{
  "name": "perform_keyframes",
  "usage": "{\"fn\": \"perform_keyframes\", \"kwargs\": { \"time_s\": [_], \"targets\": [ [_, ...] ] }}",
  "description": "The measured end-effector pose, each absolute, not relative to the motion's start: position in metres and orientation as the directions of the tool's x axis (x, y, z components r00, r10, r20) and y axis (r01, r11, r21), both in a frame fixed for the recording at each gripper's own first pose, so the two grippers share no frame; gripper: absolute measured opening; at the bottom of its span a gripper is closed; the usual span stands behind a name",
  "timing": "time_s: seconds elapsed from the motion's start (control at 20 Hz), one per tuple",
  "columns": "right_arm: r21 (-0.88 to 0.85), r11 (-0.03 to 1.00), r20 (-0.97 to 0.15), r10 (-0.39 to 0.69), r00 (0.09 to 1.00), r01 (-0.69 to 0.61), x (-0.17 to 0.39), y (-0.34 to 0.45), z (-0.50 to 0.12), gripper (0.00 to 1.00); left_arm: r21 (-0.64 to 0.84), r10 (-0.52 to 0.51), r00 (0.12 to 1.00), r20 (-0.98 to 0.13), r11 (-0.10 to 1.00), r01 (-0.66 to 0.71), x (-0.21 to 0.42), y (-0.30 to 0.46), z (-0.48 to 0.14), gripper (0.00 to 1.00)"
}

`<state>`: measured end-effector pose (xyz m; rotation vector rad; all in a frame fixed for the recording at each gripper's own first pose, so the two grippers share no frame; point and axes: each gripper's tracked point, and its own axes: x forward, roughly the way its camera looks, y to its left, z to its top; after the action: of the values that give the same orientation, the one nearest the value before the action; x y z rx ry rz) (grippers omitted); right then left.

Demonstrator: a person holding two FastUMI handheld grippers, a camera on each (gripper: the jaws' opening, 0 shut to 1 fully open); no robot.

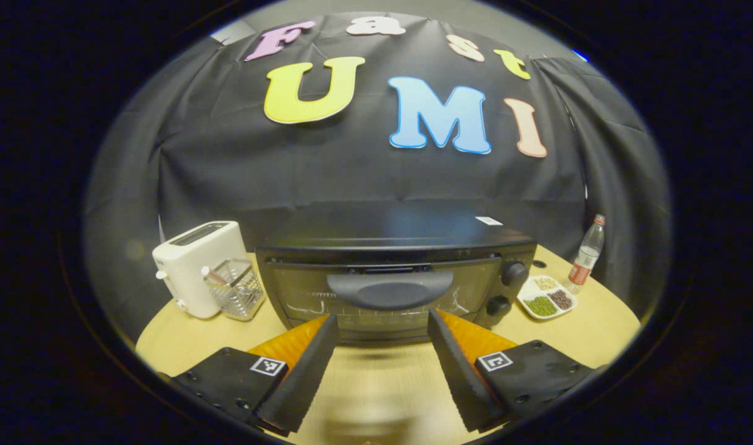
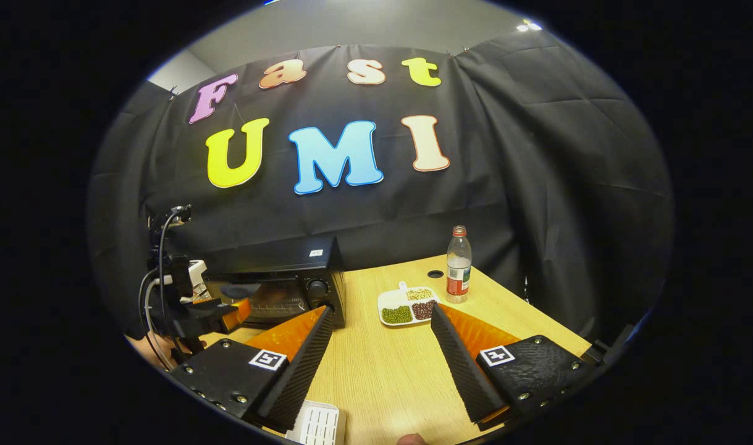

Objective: Open the electric oven with the left hand, put the food in, and close the electric oven.

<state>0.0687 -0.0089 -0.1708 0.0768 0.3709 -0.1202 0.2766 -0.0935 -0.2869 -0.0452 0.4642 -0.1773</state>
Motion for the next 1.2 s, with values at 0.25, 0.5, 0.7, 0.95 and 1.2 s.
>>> {"fn": "perform_keyframes", "kwargs": {
  "time_s": [0.25, 0.5, 0.7, 0.95, 1.2],
  "targets": [
    [0.073, 0.993, -0.333, -0.065, 0.941, 0.094, 0.074, -0.005, -0.150, 0.98, -0.053, -0.200, 0.922, -0.332, 0.980, 0.194, 0.278, -0.097, -0.235, 0.96],
    [0.060, 0.998, -0.262, -0.008, 0.965, 0.025, 0.075, -0.012, -0.122, 0.98, -0.016, -0.186, 0.961, -0.205, 0.982, 0.187, 0.240, -0.098, -0.157, 1.00],
    [0.025, 0.999, -0.227, 0.039, 0.973, -0.035, 0.065, -0.022, -0.106, 0.98, -0.021, -0.136, 0.979, -0.153, 0.991, 0.134, 0.190, -0.085, -0.106, 1.00],
    [0.011, 0.998, -0.230, 0.066, 0.971, -0.065, 0.046, -0.042, -0.096, 0.98, -0.017, -0.042, 0.993, -0.109, 0.999, 0.041, 0.116, -0.053, -0.059, 1.00],
    [0.024, 0.997, -0.166, 0.076, 0.983, -0.073, 0.036, -0.044, -0.069, 0.97, 0.029, -0.011, 0.995, -0.096, 0.999, 0.014, 0.060, -0.029, -0.037, 1.00]
  ]
}}
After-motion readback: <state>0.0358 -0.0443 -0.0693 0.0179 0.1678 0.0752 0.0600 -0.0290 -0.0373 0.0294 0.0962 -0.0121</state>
